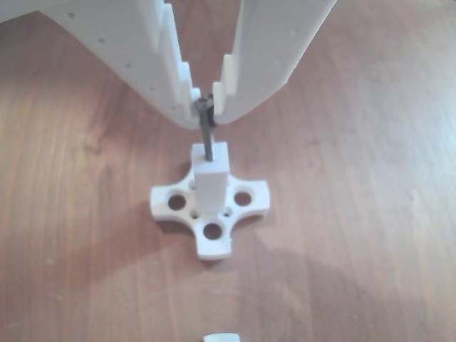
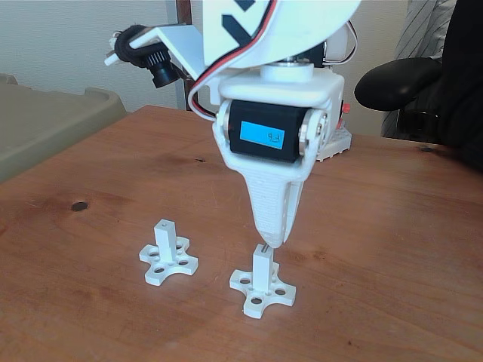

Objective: Grab the screw and set it in the hole.

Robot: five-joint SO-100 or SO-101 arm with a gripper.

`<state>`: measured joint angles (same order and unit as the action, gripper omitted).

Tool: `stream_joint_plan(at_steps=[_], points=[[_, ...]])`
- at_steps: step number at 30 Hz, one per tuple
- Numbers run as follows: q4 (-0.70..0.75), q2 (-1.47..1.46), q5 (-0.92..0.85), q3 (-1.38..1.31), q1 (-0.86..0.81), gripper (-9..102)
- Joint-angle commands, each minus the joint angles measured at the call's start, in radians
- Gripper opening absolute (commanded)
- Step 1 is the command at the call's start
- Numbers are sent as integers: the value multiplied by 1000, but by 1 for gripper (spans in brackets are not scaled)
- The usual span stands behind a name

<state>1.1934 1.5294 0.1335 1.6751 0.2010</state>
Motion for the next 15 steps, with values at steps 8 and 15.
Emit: stream_joint_plan(at_steps=[8,15], points=[[23,32,3,-51,-21,2],[26,34,-3,-54,-29,2]])
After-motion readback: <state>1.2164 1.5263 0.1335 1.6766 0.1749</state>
